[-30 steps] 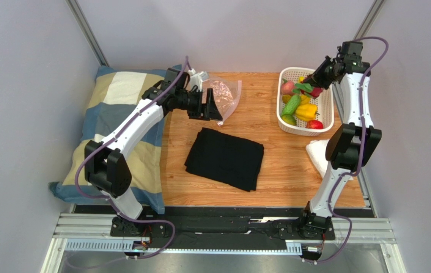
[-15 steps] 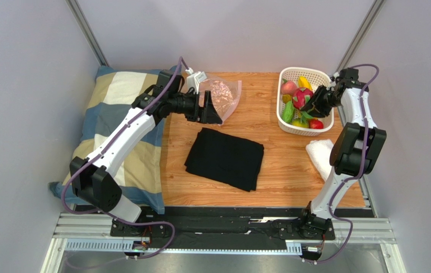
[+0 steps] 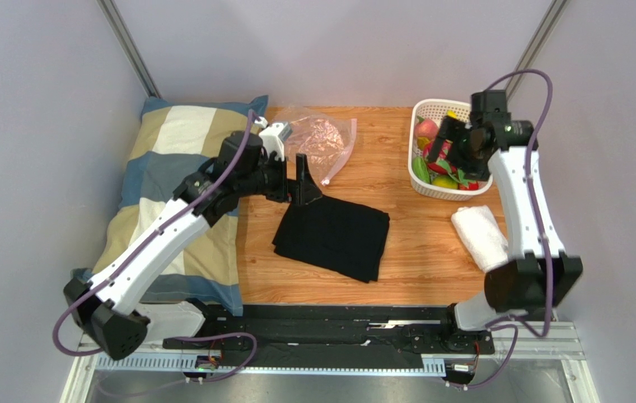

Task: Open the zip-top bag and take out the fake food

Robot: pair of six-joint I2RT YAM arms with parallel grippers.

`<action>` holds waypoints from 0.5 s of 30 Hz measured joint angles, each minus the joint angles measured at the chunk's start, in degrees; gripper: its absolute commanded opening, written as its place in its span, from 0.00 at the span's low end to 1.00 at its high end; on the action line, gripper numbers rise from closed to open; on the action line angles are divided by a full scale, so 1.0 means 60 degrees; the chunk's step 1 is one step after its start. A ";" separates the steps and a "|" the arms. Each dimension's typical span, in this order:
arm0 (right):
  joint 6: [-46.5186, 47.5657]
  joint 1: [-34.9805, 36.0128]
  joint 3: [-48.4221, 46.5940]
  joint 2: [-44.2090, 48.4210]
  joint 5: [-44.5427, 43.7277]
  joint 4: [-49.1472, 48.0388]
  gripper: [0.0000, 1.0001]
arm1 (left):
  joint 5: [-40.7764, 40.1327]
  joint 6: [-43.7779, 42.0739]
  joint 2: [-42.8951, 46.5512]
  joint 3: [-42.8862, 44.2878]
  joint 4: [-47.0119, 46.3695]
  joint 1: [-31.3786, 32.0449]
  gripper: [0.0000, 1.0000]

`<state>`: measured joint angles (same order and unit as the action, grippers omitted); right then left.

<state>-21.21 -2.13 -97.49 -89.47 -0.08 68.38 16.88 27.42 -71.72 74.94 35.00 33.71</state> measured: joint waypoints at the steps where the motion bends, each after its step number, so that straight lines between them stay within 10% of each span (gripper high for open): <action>1: -0.0098 0.0827 0.0277 0.0718 -0.0244 -0.0080 1.00 | -0.0579 0.0062 0.0342 -0.0171 -0.0015 0.0423 0.99; 7: -0.0707 0.4634 0.2244 0.4481 -0.0718 -0.0732 1.00 | -0.2954 0.0572 0.2371 -0.0634 0.0004 0.2146 0.99; 15: -0.1698 0.4721 0.4626 0.9202 -0.1898 -0.0943 1.00 | -0.4641 0.1027 0.5322 -0.1271 -0.0011 0.2299 0.99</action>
<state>-31.40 26.20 -69.73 -34.26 -11.46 62.72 -10.96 33.58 -39.79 67.31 34.94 47.51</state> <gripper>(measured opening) 0.998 0.990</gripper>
